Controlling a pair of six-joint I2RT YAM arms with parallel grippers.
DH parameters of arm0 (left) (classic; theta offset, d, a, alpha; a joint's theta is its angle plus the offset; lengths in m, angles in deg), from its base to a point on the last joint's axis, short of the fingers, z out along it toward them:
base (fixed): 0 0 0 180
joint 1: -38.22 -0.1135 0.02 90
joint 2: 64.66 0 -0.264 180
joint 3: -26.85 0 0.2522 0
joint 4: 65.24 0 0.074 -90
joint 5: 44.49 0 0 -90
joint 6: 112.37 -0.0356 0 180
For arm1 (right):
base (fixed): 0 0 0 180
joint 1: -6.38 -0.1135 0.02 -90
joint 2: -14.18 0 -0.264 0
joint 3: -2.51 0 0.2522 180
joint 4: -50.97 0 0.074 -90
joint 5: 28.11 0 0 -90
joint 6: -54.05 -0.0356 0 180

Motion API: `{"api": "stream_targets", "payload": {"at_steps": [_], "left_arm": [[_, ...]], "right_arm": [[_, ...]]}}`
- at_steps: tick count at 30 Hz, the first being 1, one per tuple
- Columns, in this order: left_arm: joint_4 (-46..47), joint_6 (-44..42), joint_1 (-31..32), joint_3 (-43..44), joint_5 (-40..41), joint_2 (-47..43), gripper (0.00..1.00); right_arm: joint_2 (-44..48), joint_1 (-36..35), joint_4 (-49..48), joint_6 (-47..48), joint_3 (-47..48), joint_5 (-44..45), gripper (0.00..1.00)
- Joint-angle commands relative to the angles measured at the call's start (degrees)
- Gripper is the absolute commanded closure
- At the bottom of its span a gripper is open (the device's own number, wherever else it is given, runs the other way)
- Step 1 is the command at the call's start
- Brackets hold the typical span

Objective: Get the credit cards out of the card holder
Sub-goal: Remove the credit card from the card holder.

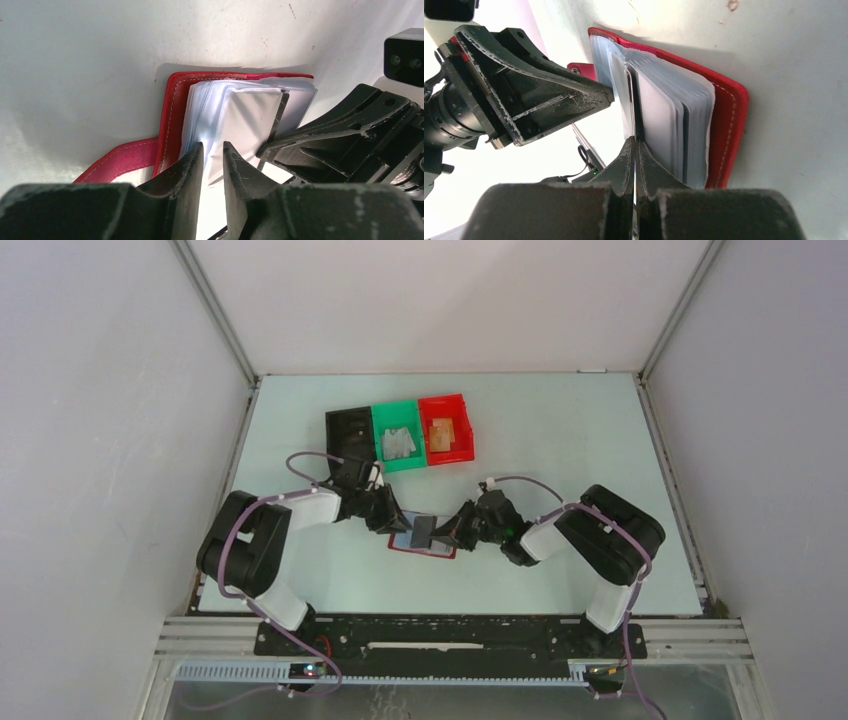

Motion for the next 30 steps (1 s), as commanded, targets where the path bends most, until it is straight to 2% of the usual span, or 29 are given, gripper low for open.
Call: {"api": "stream_targets", "payload": {"at_steps": [1,14,25,27,30], "left_arm": [[-5.7,-2.7,-0.6,-1.9,10.3,3.0,0.71],[-5.9,-2.8,-0.6,-1.7,9.9,2.2,0.71],[-6.0,-2.9,-0.6,-1.5,9.1,1.4,0.7],[-4.9,-2.6,-0.6,-1.8,7.6,0.6,0.7],[2.1,-0.4,-0.2,-4.3,1.8,-3.2,0.7]], "right_arm": [[3.1,1.6,0.3,-0.2,-3.0,1.4,1.0],[6.5,1.6,1.0,0.3,-5.3,2.5,1.0],[5.6,2.6,-1.3,-0.8,-6.7,2.0,1.0],[5.1,2.4,-2.4,-1.1,-6.7,1.8,1.0],[4.1,1.9,-4.5,-2.1,-6.4,1.5,1.0]]}}
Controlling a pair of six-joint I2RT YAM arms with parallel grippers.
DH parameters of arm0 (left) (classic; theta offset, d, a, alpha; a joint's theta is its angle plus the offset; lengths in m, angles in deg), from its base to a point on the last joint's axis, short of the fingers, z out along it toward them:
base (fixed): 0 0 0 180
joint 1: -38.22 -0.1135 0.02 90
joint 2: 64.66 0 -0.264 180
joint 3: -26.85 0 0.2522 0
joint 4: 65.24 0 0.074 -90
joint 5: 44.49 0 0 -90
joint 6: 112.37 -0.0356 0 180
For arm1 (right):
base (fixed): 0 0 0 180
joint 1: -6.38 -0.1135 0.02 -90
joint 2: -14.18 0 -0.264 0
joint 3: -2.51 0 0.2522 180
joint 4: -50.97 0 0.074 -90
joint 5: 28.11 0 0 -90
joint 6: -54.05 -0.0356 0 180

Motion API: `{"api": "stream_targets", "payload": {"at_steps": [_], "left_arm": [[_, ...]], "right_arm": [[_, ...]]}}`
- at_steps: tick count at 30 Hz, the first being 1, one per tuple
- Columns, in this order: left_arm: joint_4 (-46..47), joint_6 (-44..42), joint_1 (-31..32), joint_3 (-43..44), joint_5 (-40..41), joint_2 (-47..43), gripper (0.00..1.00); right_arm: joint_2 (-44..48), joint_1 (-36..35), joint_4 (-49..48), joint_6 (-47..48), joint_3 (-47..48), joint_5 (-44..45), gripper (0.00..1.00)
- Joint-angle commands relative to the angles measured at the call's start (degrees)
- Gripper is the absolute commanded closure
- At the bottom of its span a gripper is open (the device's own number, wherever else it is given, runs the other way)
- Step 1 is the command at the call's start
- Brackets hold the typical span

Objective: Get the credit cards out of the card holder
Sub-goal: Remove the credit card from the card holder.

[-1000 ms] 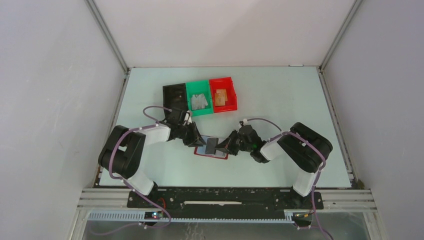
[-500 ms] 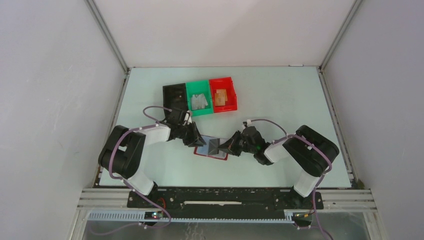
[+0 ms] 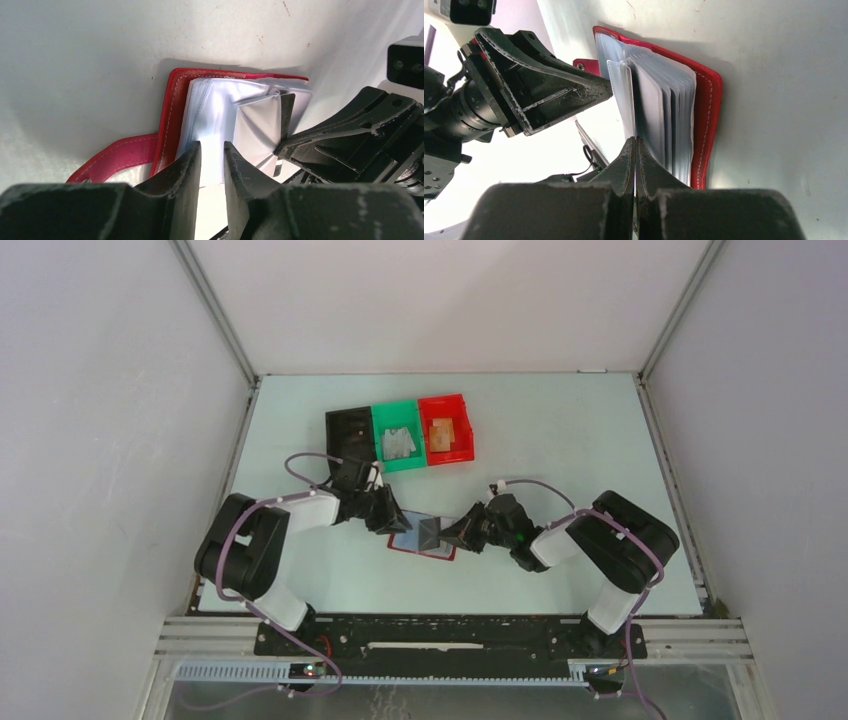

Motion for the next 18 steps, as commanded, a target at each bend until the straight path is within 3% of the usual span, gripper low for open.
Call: {"api": "stream_targets", "payload": {"at_steps": [1,8,12,18], "left_arm": [[3.3,0.5,0.1,-5.0,1.2,-4.4,0.7],[6.9,3.1,1.1,-5.6,-1.6,-11.0,0.69],[12.3,5.3,1.2,-6.3,-6.7,-9.1,0.69],[9.7,4.5,1.4,-5.5,-5.3,-3.8,0.69]], "right_arm": [[-1.0,0.3,-2.5,-1.6,-0.6,0.6,1.0],[-4.8,-1.1,-4.0,-3.2,3.4,-0.2,1.0],[-6.7,-1.7,-4.0,-3.3,5.2,-0.6,1.0],[-6.3,-1.7,-3.1,-3.1,5.0,-0.5,1.0]]}}
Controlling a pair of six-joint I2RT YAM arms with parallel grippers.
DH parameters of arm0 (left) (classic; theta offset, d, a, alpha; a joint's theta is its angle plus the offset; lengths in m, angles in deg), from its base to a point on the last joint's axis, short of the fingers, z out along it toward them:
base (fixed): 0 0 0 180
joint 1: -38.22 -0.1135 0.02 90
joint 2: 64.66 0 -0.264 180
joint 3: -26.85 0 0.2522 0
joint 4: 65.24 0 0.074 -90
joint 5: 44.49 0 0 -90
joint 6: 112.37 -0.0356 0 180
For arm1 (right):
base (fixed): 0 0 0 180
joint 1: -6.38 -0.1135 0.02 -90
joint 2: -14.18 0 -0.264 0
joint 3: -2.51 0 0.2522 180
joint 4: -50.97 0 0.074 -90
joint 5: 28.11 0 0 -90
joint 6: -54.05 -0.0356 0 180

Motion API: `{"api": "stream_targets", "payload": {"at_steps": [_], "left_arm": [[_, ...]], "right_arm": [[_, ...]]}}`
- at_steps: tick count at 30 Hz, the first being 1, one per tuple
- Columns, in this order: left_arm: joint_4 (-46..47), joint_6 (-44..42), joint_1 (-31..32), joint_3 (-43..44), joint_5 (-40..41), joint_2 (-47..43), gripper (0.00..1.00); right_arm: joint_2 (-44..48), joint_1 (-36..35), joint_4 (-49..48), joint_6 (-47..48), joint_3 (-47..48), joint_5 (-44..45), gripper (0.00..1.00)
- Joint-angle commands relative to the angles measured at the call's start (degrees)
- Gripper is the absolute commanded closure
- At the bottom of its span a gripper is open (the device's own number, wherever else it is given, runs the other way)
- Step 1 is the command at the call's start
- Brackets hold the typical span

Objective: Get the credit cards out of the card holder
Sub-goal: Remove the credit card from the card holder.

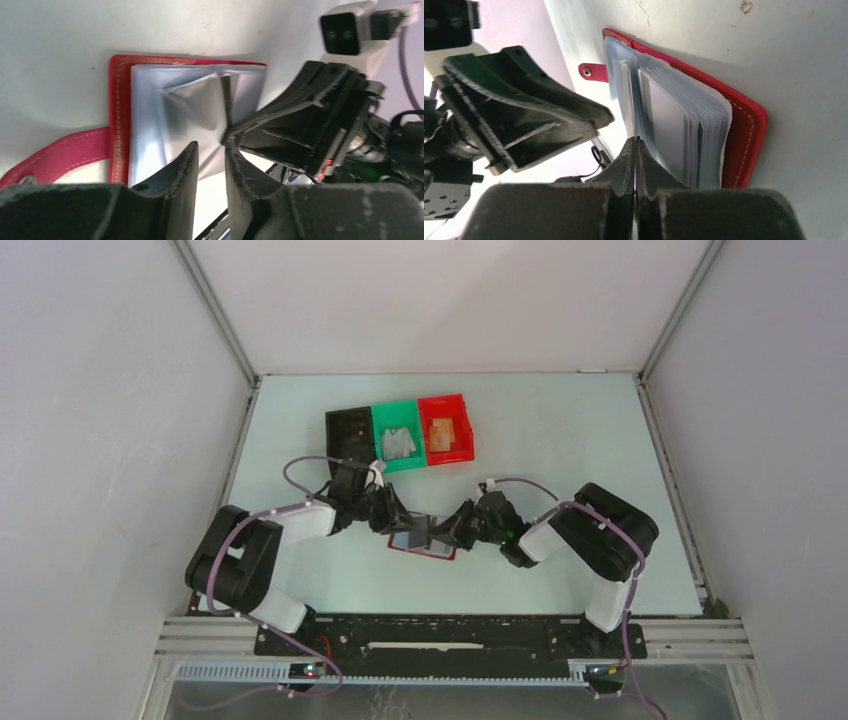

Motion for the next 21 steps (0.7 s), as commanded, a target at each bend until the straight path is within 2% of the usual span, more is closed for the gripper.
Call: {"api": "stream_targets", "payload": {"at_steps": [1,4,8,13,17,20,21], "left_arm": [[-2.0,0.0,0.4,0.4,0.5,3.4,0.69],[-7.0,-1.7,0.4,1.5,4.1,5.5,0.7],[-7.7,-2.1,0.4,1.2,5.3,6.4,0.7],[-8.7,-2.7,0.4,1.6,5.7,6.8,0.7],[-9.3,-3.1,0.4,1.9,6.2,6.8,0.71],[-10.3,-3.6,0.2,2.2,7.2,6.8,0.71],[-10.7,-3.8,0.1,2.3,7.4,6.8,0.7]], "right_arm": [[0.1,0.0,0.2,-0.3,0.5,0.8,1.0],[0.0,0.3,0.3,-0.3,0.4,0.7,1.0],[-1.1,1.2,-1.1,-0.8,0.4,0.4,0.89],[-1.7,2.0,-2.2,-1.2,0.4,0.1,0.87],[-1.6,2.1,-1.9,-1.0,0.4,-0.1,0.89],[-0.6,2.1,-0.9,-0.4,0.1,0.2,1.0],[-0.1,2.1,-0.9,-0.3,-0.3,0.4,1.0]]}}
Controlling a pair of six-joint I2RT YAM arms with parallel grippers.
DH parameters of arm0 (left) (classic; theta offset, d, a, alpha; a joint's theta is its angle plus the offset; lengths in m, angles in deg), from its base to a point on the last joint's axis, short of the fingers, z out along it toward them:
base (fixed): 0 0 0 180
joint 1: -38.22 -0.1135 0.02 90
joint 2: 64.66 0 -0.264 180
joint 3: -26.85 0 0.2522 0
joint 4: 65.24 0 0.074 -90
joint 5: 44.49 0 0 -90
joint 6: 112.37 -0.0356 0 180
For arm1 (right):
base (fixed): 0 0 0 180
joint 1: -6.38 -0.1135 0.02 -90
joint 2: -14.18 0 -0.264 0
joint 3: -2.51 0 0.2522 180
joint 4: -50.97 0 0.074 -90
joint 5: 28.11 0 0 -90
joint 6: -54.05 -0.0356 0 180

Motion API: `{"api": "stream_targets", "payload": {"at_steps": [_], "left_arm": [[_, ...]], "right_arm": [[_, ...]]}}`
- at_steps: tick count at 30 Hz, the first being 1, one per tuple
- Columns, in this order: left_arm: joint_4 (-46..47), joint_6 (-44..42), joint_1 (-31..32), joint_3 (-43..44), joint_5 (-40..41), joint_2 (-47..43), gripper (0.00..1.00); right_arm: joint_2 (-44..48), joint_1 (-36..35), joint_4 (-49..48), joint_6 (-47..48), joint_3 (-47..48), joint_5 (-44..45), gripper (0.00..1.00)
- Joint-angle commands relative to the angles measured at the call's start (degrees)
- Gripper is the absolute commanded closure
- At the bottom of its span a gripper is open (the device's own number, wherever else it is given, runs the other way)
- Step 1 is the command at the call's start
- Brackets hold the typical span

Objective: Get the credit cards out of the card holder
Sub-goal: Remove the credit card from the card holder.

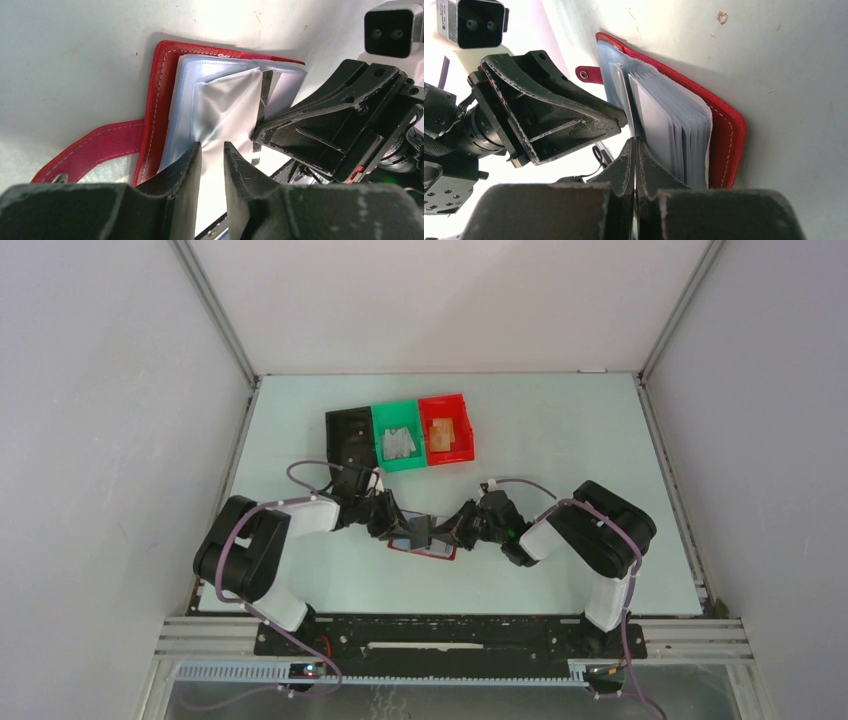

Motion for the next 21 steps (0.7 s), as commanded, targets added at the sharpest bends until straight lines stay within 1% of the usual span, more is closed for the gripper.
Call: {"api": "stream_targets", "payload": {"at_steps": [1,11,14,16,21], "left_arm": [[-5.6,-3.4,-0.1,0.7,6.1,1.5,0.71],[-7.9,-4.5,-1.8,1.0,7.9,-0.6,0.71],[-9.9,-5.7,-1.9,2.6,8.8,-1.8,0.71],[-12.0,-6.5,-1.9,3.9,10.2,-3.2,0.71],[-17.5,-9.3,-1.8,7.7,15.6,-8.2,0.7]], "right_arm": [[1.6,0.7,-0.3,0.2,-0.9,2.2,1.0],[6.5,1.2,-0.7,1.0,-5.9,3.8,1.0],[9.9,1.1,3.1,3.2,-6.0,4.9,1.0],[13.2,1.0,7.2,5.1,-6.0,6.6,1.0],[21.9,0.9,16.2,9.3,-5.8,10.9,1.0]]}}
